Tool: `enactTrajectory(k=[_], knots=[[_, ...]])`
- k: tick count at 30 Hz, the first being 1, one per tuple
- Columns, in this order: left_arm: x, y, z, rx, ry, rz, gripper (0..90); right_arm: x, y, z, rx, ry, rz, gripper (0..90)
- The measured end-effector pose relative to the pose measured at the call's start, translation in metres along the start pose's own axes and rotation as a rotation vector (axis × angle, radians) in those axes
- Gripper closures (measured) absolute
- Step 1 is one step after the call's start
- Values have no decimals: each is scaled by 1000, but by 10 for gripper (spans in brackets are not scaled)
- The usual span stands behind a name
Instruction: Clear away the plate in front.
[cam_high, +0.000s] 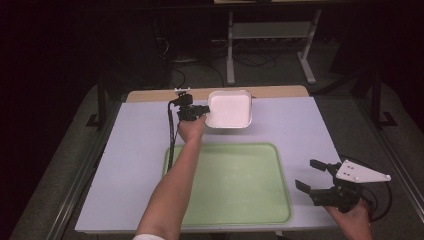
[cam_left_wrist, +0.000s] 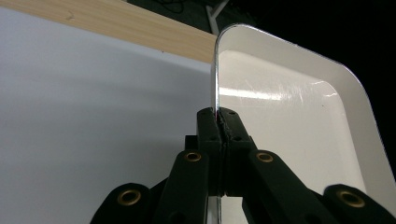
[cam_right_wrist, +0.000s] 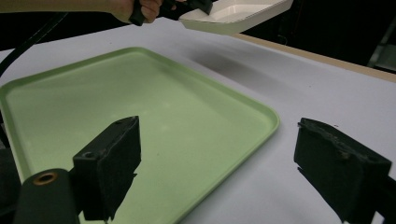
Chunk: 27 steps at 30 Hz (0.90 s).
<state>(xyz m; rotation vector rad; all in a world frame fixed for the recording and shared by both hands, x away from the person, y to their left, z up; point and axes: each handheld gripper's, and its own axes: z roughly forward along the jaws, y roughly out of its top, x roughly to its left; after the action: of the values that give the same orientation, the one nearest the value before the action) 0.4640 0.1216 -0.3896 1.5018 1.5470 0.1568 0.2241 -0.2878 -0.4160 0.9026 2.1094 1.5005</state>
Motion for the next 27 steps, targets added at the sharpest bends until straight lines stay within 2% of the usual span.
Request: enactTrajectory(k=[10, 18, 27], knots=[[6, -4, -16, -12, -9, 3, 886, 1, 1, -1, -17, -4, 1, 137], [12, -8, -29, -23, -6, -11, 886, 2, 3, -1, -28, -15, 0, 137], [15, -15, -42, -24, -14, -13, 887, 4, 4, 2, -22, -11, -3, 137]])
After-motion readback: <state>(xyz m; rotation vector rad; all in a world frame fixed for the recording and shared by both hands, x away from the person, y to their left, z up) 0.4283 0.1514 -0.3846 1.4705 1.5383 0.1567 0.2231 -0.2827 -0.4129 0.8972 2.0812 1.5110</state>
